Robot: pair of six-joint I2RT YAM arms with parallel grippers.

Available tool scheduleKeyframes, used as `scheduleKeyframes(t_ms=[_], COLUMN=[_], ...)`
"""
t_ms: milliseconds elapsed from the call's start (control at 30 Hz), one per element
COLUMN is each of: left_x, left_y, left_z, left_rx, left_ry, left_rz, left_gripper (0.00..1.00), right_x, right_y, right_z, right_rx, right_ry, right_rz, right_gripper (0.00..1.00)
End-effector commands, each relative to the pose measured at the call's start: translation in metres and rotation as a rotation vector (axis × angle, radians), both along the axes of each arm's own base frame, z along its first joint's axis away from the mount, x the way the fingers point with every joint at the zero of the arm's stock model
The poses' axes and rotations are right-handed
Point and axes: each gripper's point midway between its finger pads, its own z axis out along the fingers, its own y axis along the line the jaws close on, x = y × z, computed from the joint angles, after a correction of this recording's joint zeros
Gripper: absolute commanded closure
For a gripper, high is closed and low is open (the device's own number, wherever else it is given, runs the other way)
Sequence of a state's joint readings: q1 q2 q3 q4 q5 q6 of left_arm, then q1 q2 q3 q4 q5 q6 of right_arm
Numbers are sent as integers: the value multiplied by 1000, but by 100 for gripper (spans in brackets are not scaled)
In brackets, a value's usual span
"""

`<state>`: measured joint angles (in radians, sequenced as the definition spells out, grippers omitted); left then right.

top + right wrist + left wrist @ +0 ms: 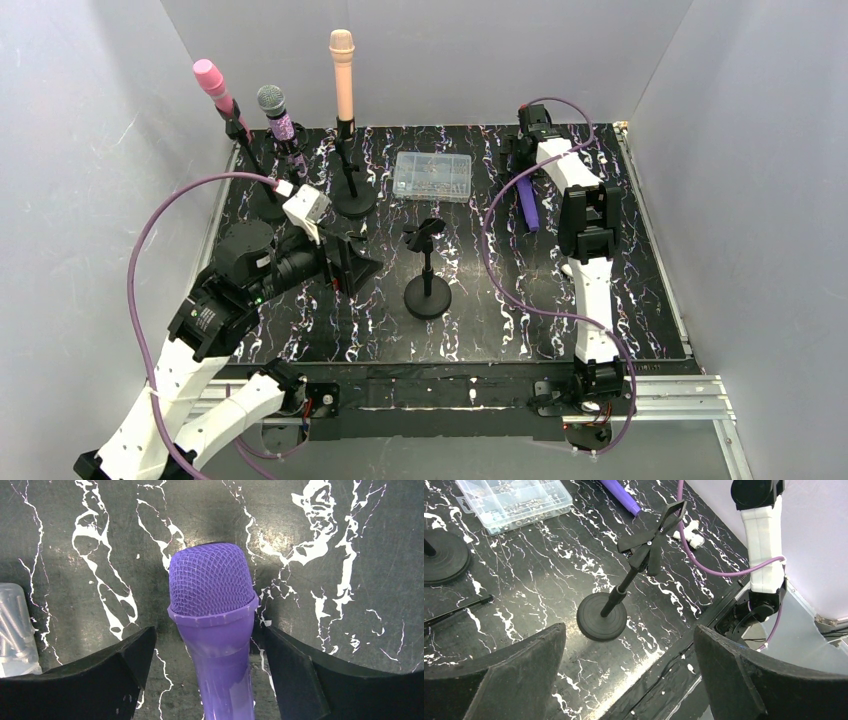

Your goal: Remove the microphone from the stand

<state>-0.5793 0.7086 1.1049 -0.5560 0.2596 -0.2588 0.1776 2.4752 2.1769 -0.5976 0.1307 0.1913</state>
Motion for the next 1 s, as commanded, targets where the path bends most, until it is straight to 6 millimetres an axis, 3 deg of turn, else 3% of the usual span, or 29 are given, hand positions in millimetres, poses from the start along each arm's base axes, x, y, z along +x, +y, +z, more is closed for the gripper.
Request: scheduleKeyframes(t_ms=[0,100,233,367,500,733,800,967], left_x=[1,4,8,13,17,24,28,35], left_y=[3,3,4,4,2,-13,-16,-34], left_z=[1,-2,-8,-8,-15,-46,-49,-66], left_rx=[-5,-2,-5,-27,-34,-67,-106,-138], left_ry=[5,16,23,-6,-25,-93,-164,-219], left_rz=[27,40,66,79,82,20,11,-60], left_gripper=[2,2,2,2,2,2,2,2], right_x=[-1,2,10,12,0,-51,-77,-138], right_y=[-4,-6,-11,-13,-15,7,18,41], right_z=[-2,13,50,97,148,223,221,237], right_rx=[-14,-21,-34,-28,-5,154,193,328], right_ry=[14,-6,-67,-138,-204,-305,-297,-378], right_rz=[-26,-35,-57,-73,-94,-74,-45,11], right_gripper=[10,5,2,2,2,2,2,2])
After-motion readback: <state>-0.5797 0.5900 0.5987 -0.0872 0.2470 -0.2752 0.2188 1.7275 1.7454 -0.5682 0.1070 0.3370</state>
